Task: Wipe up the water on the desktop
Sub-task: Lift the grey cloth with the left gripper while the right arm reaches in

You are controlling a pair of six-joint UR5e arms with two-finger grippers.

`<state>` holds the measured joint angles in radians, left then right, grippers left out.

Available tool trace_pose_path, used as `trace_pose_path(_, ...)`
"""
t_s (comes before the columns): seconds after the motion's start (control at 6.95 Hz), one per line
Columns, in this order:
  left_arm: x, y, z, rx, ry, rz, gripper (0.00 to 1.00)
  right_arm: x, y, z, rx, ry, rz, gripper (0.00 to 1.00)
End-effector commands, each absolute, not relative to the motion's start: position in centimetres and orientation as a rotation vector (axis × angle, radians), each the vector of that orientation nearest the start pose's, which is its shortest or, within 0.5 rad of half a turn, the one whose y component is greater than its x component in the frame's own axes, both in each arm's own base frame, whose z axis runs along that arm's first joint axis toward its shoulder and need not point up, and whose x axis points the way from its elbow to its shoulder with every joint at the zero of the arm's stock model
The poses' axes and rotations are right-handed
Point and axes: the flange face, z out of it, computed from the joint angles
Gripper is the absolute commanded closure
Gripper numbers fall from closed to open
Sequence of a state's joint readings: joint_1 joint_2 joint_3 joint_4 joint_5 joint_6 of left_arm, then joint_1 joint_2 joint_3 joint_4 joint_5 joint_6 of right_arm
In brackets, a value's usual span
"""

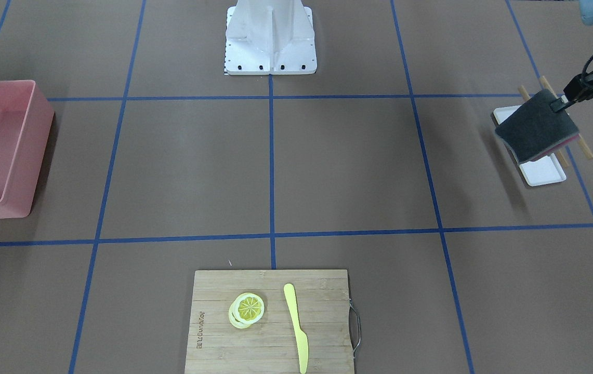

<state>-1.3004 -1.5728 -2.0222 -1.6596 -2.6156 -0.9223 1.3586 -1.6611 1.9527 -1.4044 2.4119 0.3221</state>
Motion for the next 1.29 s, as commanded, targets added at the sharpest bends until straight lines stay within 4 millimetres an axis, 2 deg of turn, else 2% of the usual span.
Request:
trace_pose_path(0.0,17.6,-48.2,26.1,-0.282,1.185,-0.373,1.0,-11.5,-45.6,41.6,0.232,-0.953,-0.026,0.0)
trace_pose_path(0.14,23.7,-48.3,21.2,-0.275,1.167,-0.409,1.0,-15.6,-46.1,38.1,0.221,-0.985,-0.013,0.0)
trace_pose_path(0.29,30.1,-47.2,18.2,-0.282,1.143,-0.442,1.0,-20.5,-46.8,33.7,0.251,-1.0,0.016,0.0)
trace_pose_path(0.43,34.5,-47.5,14.8,-0.265,1.146,-0.449,1.0,-26.0,-45.8,30.0,0.288,-1.014,-0.004,0.0)
trace_pose_path(0.58,38.3,-46.9,12.9,-0.27,1.139,-0.451,1.0,-30.9,-43.5,26.0,0.368,-1.031,-0.069,0.03)
trace_pose_path(0.72,40.7,-46.3,11.4,-0.274,1.139,-0.458,1.0,-36.1,-40.5,22.8,0.461,-1.03,-0.117,0.08)
trace_pose_path(0.86,43.9,-46.4,9.4,-0.266,1.144,-0.455,1.0,-39.2,-38.4,19.5,0.533,-1.054,-0.14,0.08)
trace_pose_path(1.01,47.1,-45.7,8.5,-0.27,1.155,-0.461,1.0,-41.2,-36.9,17.8,0.559,-1.071,-0.175,0.08)
trace_pose_path(1.15,48.5,-45.3,8.4,-0.262,1.175,-0.448,1.0,-42.3,-35.8,17.7,0.588,-1.06,-0.203,0.09)
